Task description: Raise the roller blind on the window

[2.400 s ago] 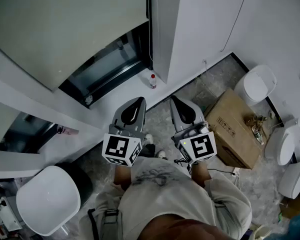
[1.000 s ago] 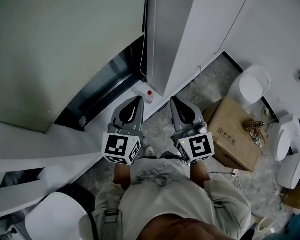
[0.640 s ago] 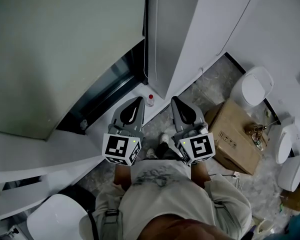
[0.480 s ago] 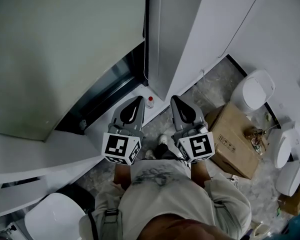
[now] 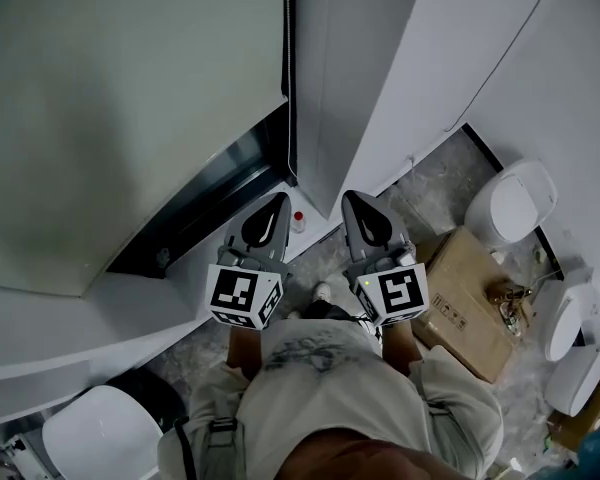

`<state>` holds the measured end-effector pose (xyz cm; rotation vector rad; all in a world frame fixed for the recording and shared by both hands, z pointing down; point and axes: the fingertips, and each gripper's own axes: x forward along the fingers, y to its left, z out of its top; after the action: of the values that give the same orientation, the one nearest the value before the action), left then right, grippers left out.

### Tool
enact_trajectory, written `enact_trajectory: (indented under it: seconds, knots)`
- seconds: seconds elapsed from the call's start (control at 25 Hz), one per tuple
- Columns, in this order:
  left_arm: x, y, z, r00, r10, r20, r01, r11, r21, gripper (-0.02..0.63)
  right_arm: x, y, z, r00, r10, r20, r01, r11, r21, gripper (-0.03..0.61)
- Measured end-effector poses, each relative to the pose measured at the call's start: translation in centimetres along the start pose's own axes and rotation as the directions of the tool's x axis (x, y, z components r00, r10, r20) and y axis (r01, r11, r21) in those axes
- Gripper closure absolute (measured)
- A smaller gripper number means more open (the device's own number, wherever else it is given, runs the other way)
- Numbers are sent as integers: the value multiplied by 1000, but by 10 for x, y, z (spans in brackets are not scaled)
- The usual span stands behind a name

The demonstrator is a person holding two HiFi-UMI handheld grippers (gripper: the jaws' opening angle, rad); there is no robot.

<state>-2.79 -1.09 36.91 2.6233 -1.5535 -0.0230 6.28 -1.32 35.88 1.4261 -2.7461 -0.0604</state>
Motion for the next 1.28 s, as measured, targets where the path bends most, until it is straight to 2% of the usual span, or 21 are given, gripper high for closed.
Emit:
enact_trajectory:
  seconds: [0.12,0.36,0.52,0.64,0.8,1.08,1.28]
  knots:
    - [15,3,2,1000,18,-4,-18,1000,2,609,12,-13,10,997,22,69,-22,1000,-12,568]
    - [31,5,7,998,59,-2,-59,998,3,609,23,-27,11,996,58,68,-58,998,-4,568]
    - [41,5,7,997,75,-3,-75,997,7,609,28,-36,4,997,67,28,-67,998,10,568]
    - [50,9,7,997,76,-6,-76,997,12,609,38,-38,10,994,79,76,-80,997,6,568]
    - [62,15,11,998,56,-4,-56,998,24,609,47,-42,1,998,70,10,-70,997,12,568]
    - [92,37,8,1000,-14,-3,14,1000,18,609,77,-50,4,997,19,68,-19,1000,-4,568]
    - [115,54,14,998,-67,0,67,998,19,607,99,-59,7,998,-26,61,26,1000,5,568]
